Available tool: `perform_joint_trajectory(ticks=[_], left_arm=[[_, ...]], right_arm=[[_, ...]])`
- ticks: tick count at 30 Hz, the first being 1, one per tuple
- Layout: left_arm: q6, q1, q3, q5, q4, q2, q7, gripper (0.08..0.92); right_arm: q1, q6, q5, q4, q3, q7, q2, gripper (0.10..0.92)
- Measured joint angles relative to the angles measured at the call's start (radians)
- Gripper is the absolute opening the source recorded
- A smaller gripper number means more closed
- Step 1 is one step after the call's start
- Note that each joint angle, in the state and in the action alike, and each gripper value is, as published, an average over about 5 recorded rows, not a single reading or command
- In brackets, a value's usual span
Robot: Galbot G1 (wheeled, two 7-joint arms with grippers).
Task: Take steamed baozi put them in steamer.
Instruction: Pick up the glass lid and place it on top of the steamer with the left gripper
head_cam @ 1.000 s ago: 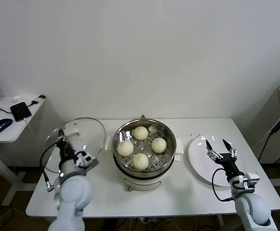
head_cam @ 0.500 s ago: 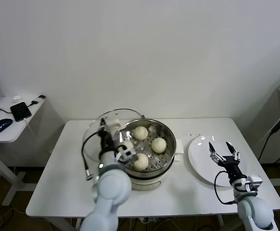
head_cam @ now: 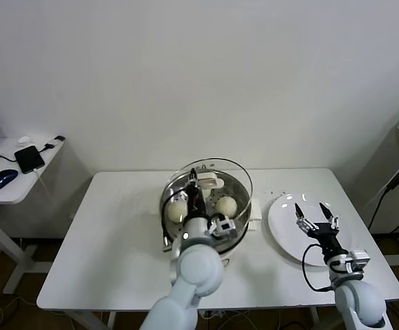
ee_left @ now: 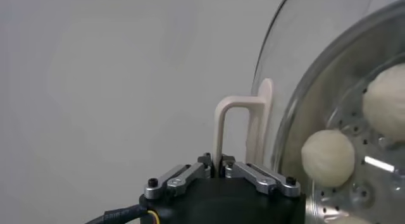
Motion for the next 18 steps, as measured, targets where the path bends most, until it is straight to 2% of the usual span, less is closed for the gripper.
perform_joint_trajectory(ticks=[18], left_arm=[[0.000, 0.018, 0.027, 0.101, 0.092, 0.000, -0.046, 0.162]], right_arm=[[0.005, 0.005, -0.007, -0.011, -0.007, 0.000, 0.007, 0.823]])
